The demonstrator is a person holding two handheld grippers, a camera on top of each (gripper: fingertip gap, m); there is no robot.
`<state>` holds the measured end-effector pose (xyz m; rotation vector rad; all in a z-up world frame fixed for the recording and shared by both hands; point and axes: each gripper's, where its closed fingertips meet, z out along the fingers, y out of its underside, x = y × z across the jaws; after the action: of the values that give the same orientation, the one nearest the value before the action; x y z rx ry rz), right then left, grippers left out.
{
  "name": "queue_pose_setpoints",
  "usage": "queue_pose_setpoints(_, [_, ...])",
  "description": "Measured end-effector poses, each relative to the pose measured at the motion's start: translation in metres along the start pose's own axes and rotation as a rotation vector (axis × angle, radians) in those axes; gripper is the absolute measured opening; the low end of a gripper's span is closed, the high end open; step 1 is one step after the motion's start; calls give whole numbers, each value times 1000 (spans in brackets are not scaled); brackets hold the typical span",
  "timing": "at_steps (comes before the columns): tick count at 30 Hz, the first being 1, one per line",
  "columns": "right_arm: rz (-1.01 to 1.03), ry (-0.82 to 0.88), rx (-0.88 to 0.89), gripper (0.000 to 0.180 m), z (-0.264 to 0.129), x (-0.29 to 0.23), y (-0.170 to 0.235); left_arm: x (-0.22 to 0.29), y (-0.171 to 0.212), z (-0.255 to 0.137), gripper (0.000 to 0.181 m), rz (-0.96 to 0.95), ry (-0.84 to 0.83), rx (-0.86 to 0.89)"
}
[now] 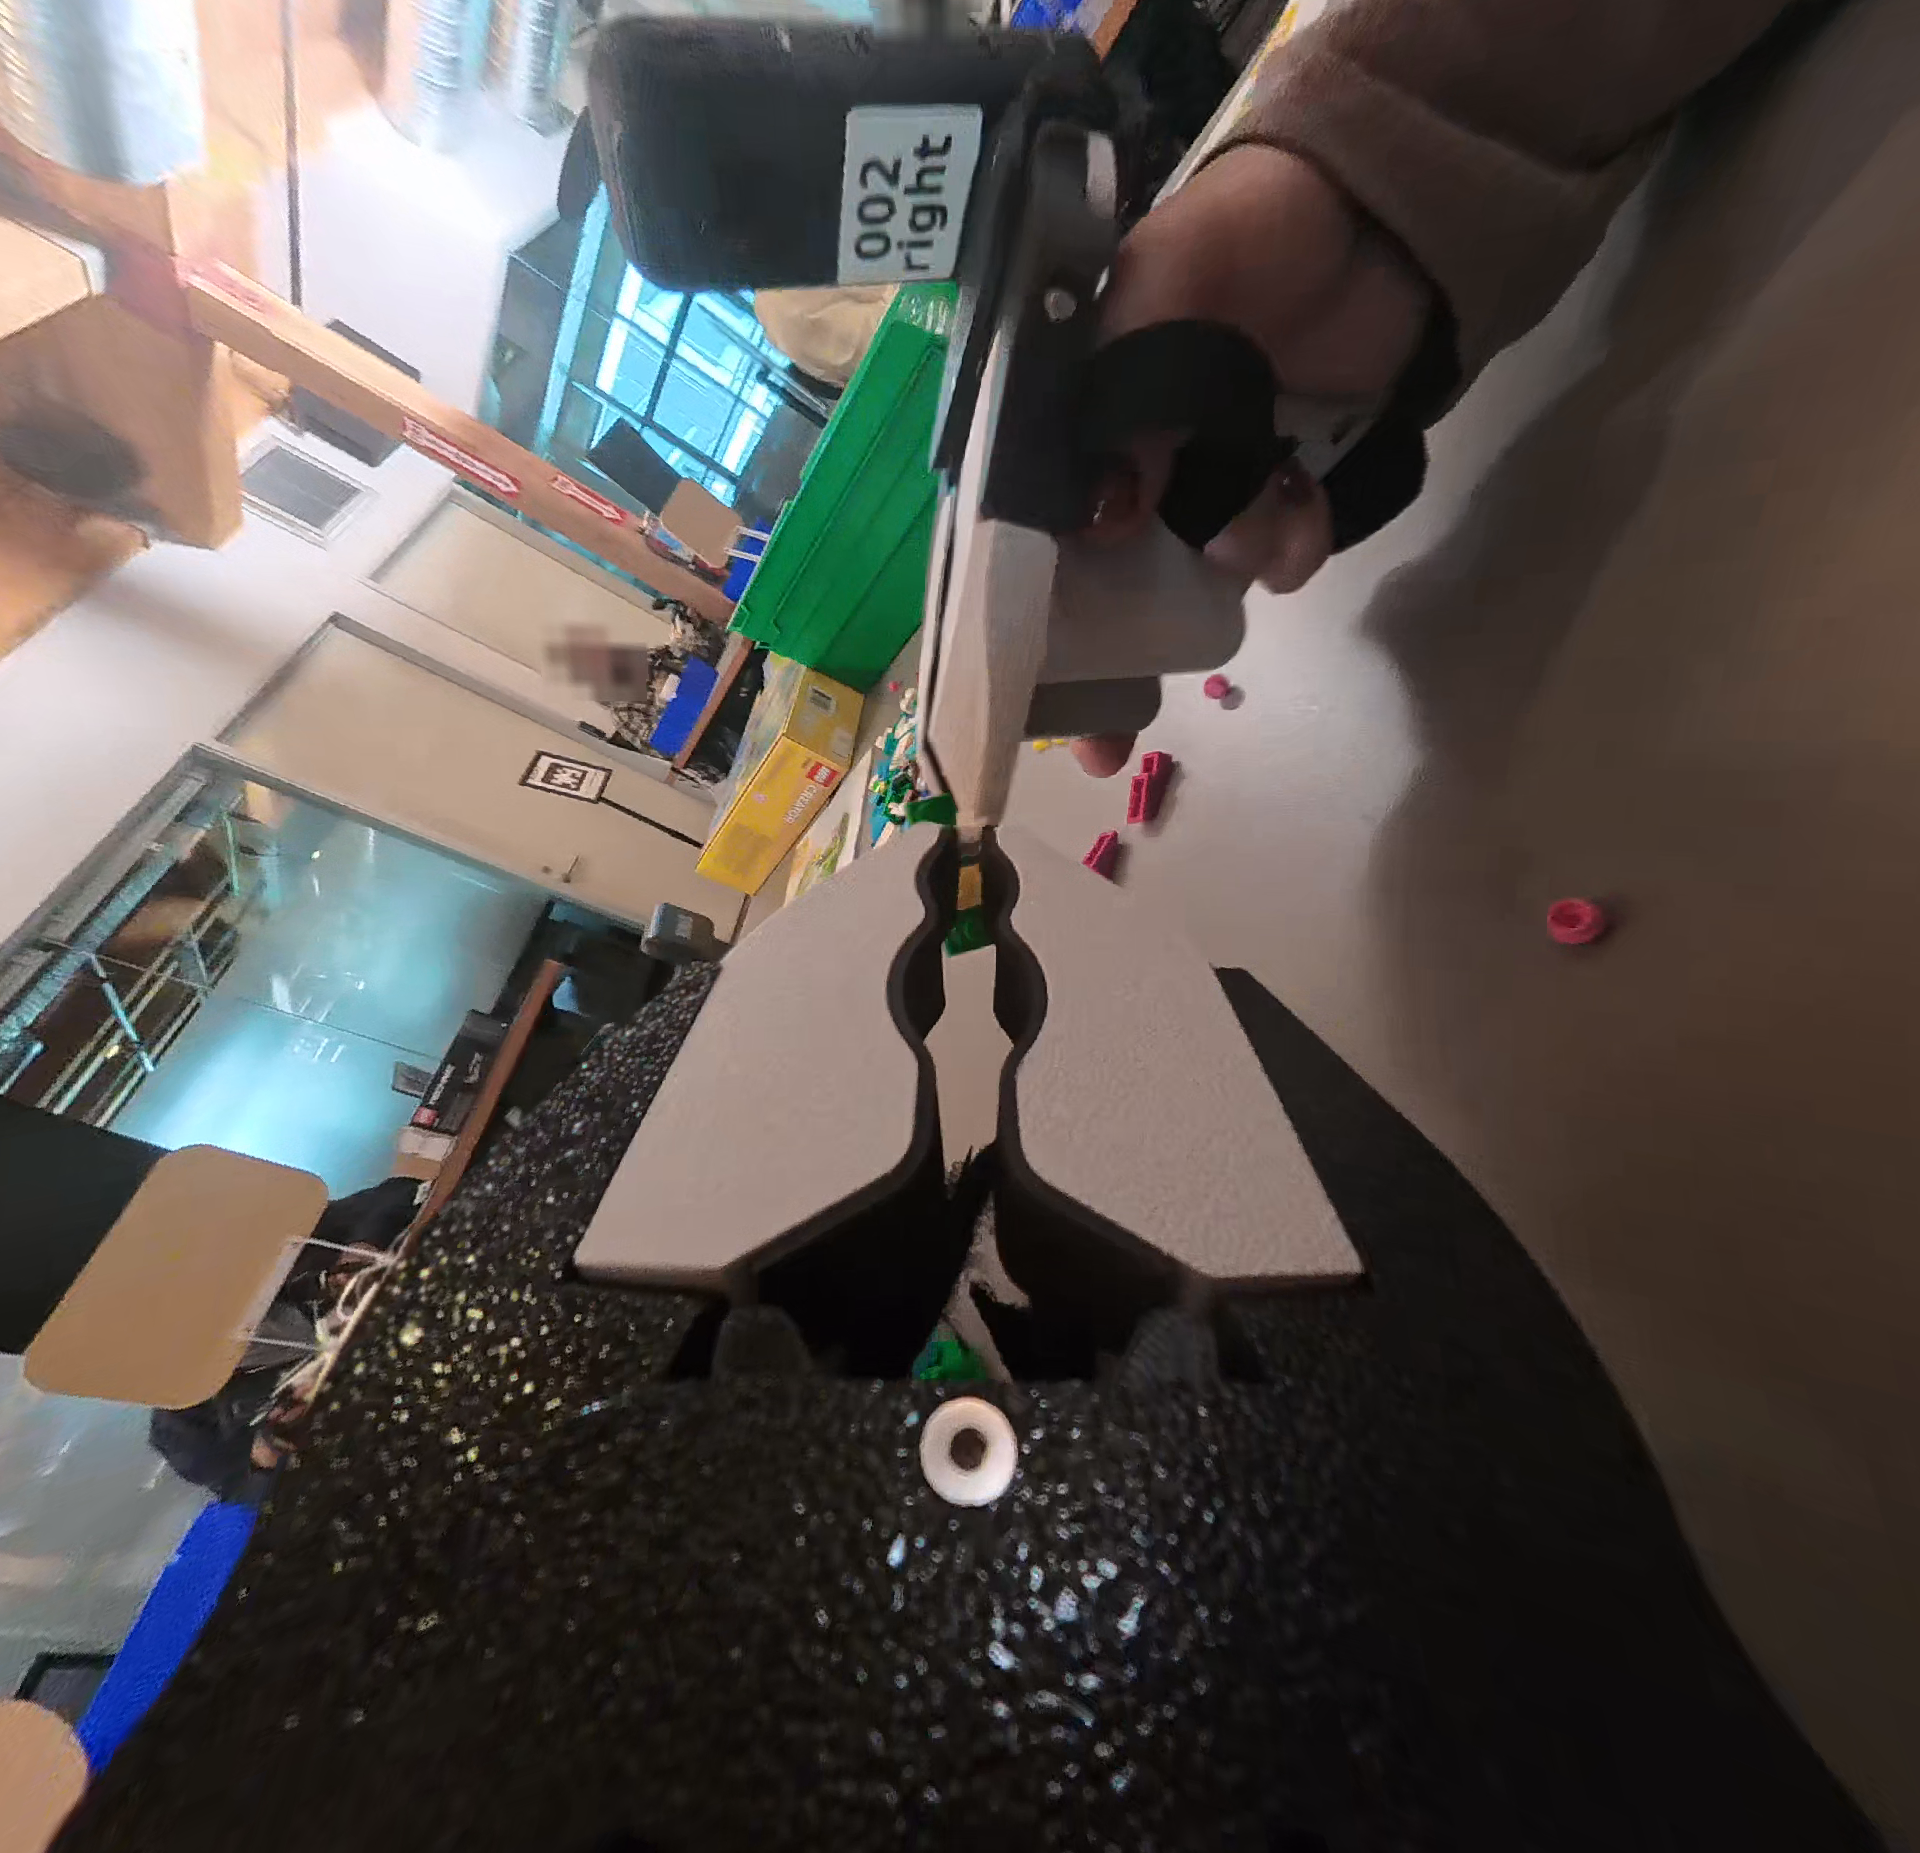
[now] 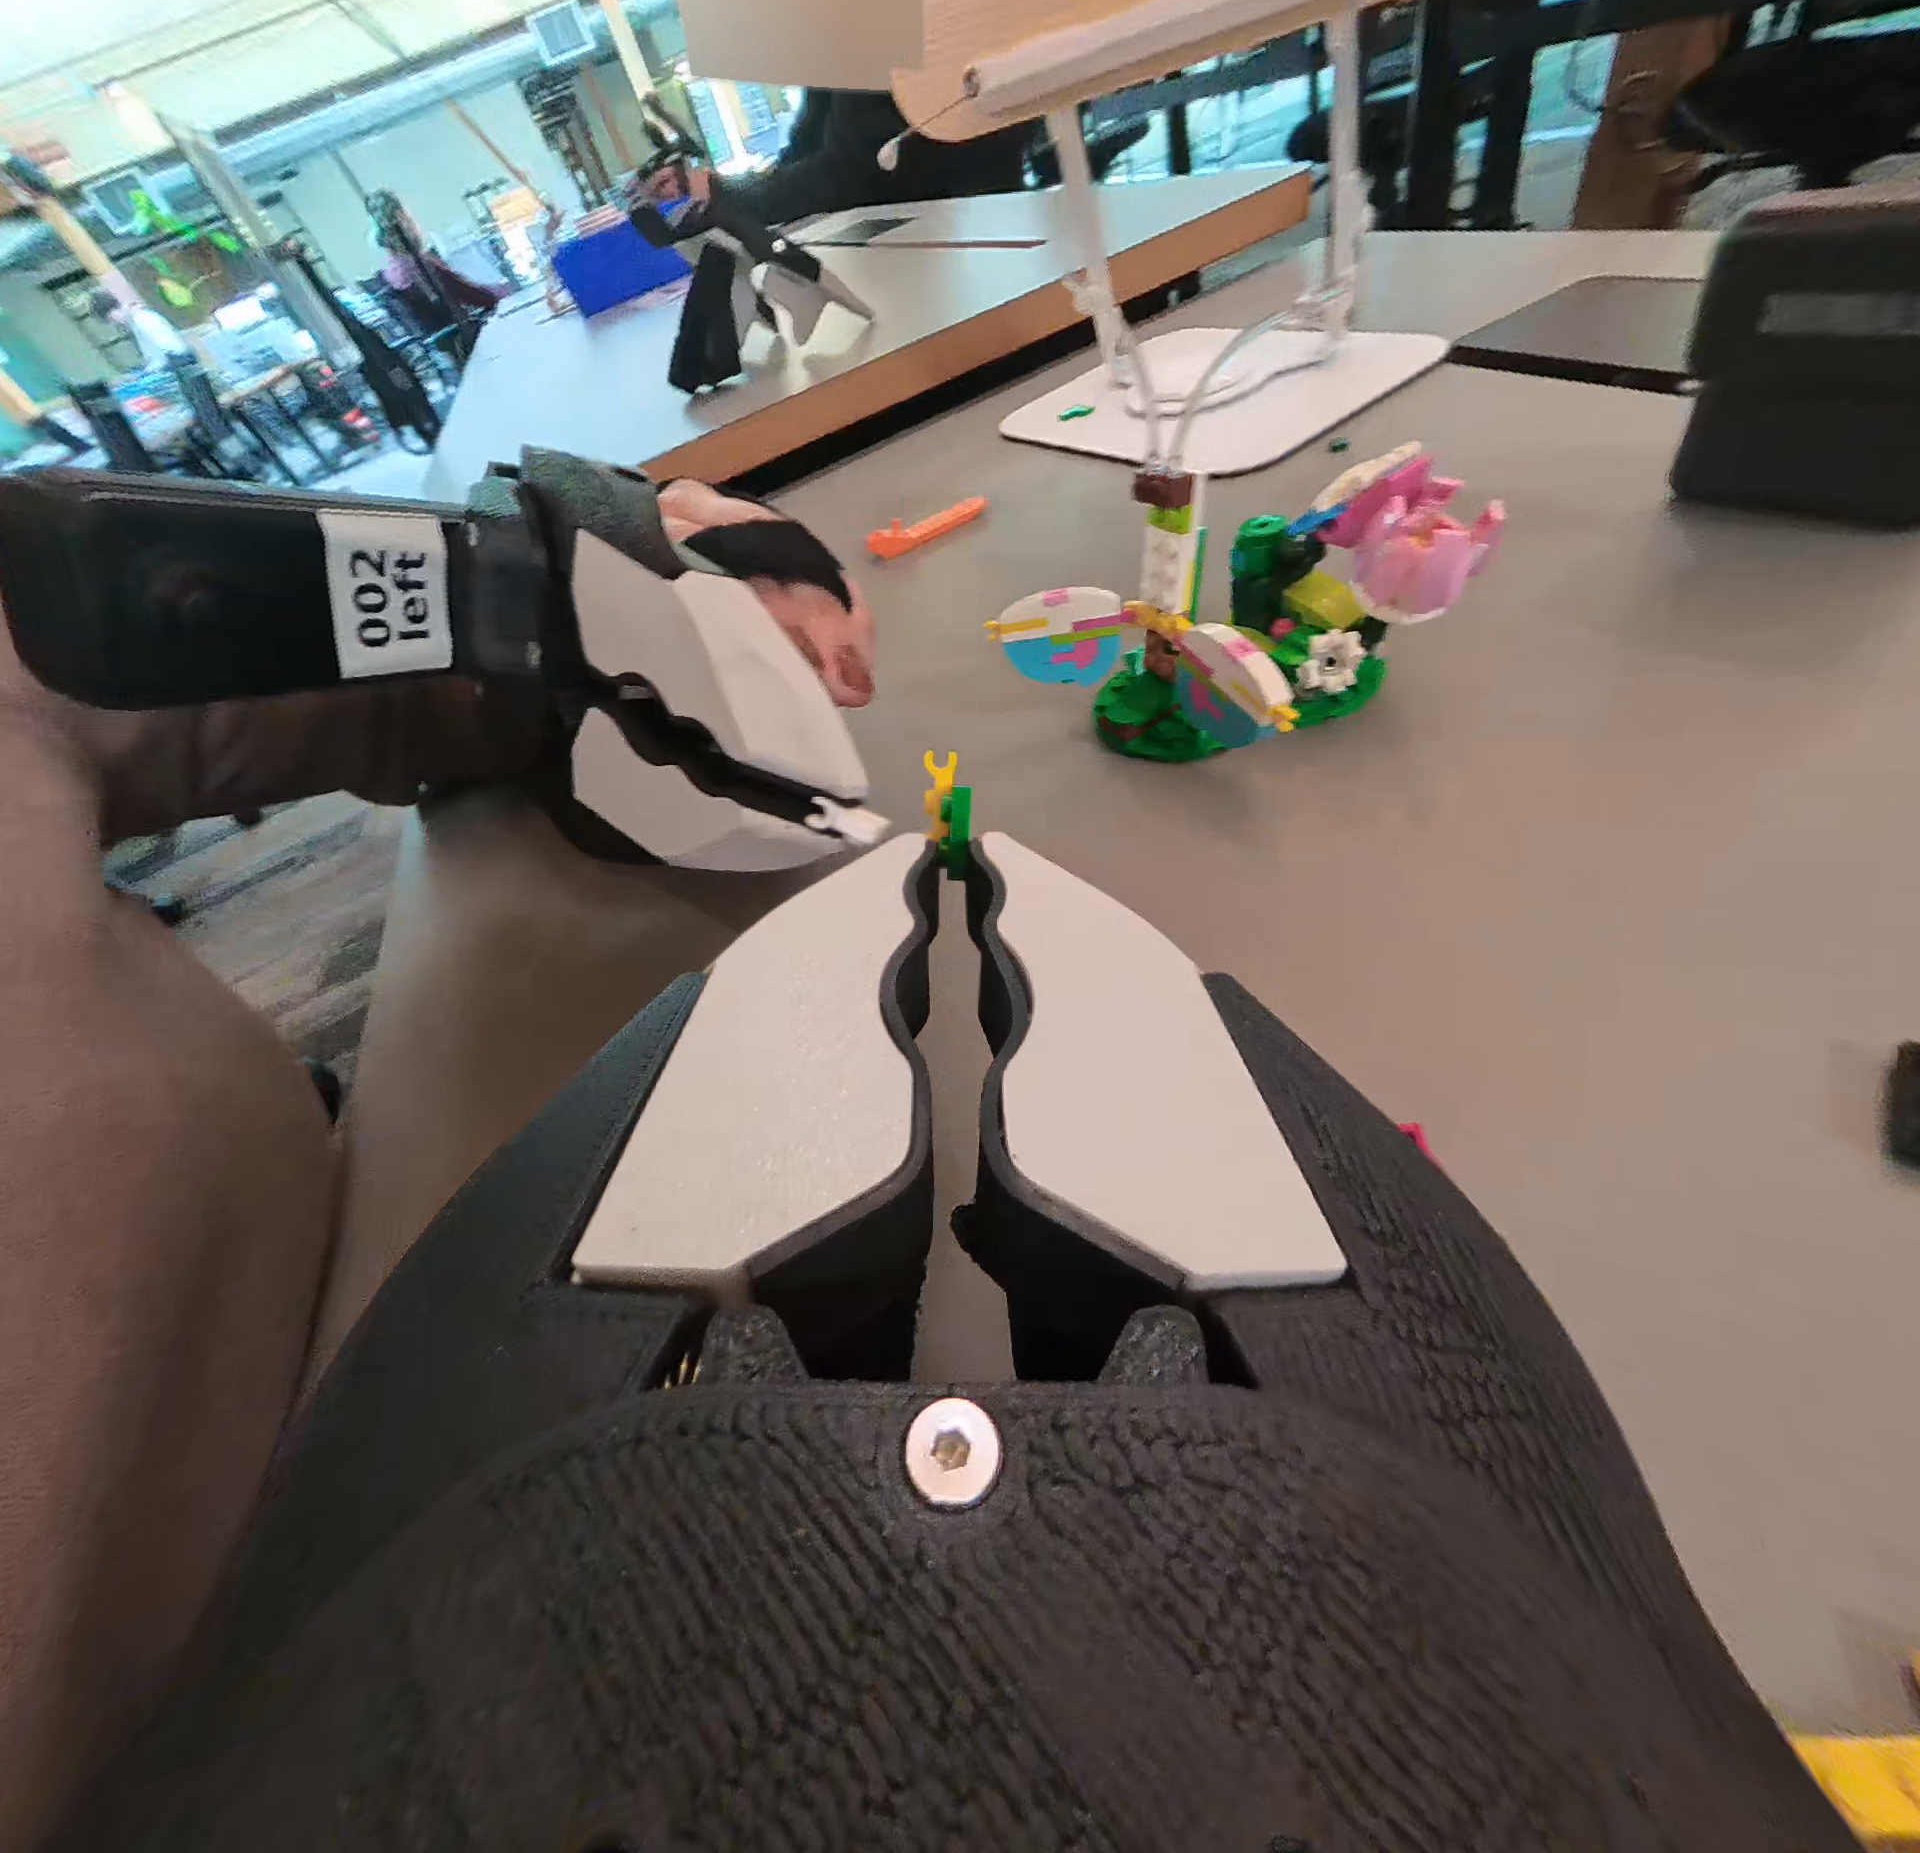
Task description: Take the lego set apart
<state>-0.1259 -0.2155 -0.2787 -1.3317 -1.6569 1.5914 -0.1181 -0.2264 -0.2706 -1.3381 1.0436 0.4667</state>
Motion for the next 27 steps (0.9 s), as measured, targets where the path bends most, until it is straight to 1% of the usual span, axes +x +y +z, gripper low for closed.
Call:
queue_pose_setpoints(3, [-33, 61, 10, 3, -8, 13, -3, 1, 6, 2, 4, -50, 14, -17])
queue_pose_setpoints(6, [-207, 207, -62, 3, -24, 36, -1, 9, 24, 8, 4, -167, 95, -114])
queue_pose_setpoints(7, [-263, 232, -90, 3, -30, 40, 0, 12, 31, 10, 4, -218, 122, -154])
queue_pose_setpoints(9, [-279, 189, -125, 3, -34, 36, 5, 21, 43, 14, 5, -339, 185, -224])
queue_pose_setpoints(12, [-296, 146, -163, 3, -30, 31, 14, 30, 54, 15, 6, -485, 252, -301])
queue_pose_setpoints(15, [-346, 139, -226, 3, -21, 27, 26, 38, 57, 15, 31, -604, 318, -322])
queue_pose_setpoints(17, [-383, 143, -255, 3, -17, 26, 32, 38, 57, 16, 36, -627, 319, -311])
queue_pose_setpoints(19, [-404, 129, -280, 3, -14, 22, 37, 38, 54, 15, 31, -610, 319, -300])
queue_pose_setpoints(22, [-436, 139, -321, 3, -12, 25, 45, 43, 56, 14, 26, -582, 343, -332])
queue_pose_setpoints(26, [-443, 144, -303, 3, -11, 24, 42, 55, 62, 12, 29, -629, 409, -393])
queue_pose_setpoints(27, [-450, 150, -292, 3, -11, 23, 40, 52, 60, 14, 30, -639, 395, -373])
